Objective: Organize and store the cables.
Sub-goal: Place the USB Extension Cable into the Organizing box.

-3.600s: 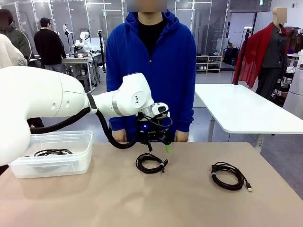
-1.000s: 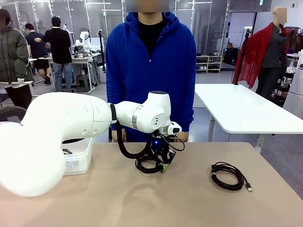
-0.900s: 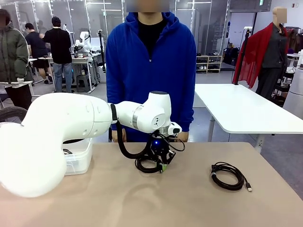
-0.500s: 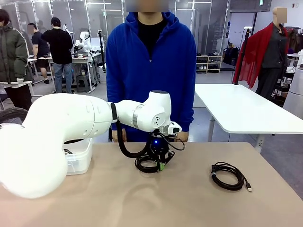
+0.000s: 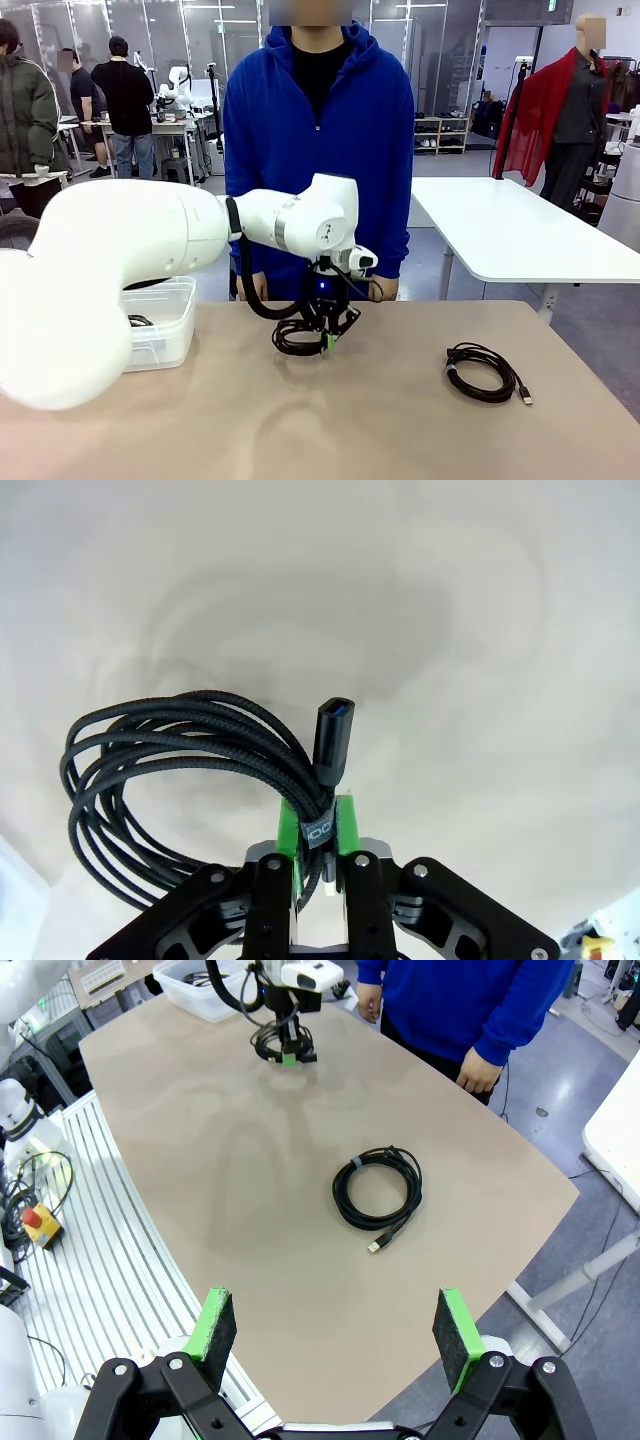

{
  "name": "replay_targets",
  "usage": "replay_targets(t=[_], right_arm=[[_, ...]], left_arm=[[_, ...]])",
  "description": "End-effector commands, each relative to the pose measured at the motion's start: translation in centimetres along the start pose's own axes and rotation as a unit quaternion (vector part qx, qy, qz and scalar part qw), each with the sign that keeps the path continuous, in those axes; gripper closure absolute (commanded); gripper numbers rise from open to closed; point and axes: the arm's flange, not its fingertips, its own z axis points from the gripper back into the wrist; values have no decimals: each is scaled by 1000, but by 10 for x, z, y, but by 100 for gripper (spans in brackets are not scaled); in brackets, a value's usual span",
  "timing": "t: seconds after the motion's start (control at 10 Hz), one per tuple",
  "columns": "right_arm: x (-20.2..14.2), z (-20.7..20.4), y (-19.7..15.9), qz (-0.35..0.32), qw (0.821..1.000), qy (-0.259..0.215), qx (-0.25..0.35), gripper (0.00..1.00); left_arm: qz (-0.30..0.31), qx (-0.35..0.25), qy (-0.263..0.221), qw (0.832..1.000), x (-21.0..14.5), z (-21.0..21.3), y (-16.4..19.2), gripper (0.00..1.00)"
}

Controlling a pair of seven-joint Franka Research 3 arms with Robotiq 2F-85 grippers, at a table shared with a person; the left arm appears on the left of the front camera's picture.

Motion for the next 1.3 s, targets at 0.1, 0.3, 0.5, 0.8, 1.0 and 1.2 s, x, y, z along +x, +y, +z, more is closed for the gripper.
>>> replay_targets(t=[0.1, 0.3, 0.5, 0.8, 1.0, 1.2], right_arm=[[0, -1, -1, 0, 1000, 0, -3, 0], [0, -1, -1, 0, 1000, 0, -3, 0], [0, -1, -1, 0, 1000, 0, -3, 0], [0, -1, -1, 0, 1000, 0, -3, 0], [0, -1, -1, 0, 1000, 0, -3, 0], [0, -1, -1, 0, 1000, 0, -3, 0]], left_arm=[[15, 74, -11, 997, -29, 40, -6, 92], [15, 88, -32, 995, -36, 58, -10, 92], [34, 89, -25, 995, -33, 69, -9, 92], [10, 74, -32, 997, -26, 69, -14, 92], [10, 74, -32, 997, -26, 69, -14, 92], [10, 74, -32, 997, -26, 69, -14, 92]])
